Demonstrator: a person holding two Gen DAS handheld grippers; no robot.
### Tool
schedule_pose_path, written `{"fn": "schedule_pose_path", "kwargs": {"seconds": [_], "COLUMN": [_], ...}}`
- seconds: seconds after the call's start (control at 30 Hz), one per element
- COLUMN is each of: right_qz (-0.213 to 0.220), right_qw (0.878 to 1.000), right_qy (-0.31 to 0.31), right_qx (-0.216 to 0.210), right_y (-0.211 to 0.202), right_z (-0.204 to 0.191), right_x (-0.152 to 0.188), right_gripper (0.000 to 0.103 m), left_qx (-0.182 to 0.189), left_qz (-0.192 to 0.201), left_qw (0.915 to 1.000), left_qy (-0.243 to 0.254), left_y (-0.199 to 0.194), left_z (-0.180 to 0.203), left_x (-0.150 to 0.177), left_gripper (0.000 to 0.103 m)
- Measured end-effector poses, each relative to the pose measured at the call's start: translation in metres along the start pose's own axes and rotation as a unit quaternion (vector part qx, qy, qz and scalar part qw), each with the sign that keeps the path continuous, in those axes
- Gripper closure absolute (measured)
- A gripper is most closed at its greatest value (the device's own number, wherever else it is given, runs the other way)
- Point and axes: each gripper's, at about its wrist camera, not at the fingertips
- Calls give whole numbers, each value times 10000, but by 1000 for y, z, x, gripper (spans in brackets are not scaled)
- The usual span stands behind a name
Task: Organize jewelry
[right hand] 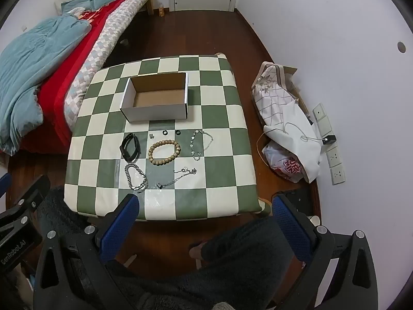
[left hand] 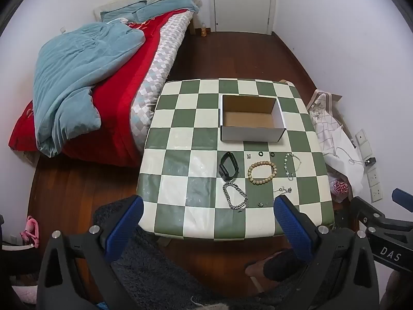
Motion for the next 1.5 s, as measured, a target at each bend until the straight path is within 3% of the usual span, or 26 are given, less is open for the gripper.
{"fn": "schedule_pose_path", "kwargs": {"seconds": [1.5], "right_qz": [38], "right_qw": [10000], "right_qy": [-49], "right_qx": [17], "right_y": [-7], "right_z": [1], "right_x": [1], "right_gripper": [0], "left_qx": [149], "left_qz": [7], "left_qw": [9999], "left_qy": [39], "left_y": [-1], "left_z": [11], "left_x": [2], "left_gripper": [0]}}
Point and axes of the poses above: each gripper's, at about its wrist camera, not at the fingertips, and y roughly the way its jaws point, z to its right, x to its underside, and after that the axes turned 6 degrees about x, right-handed
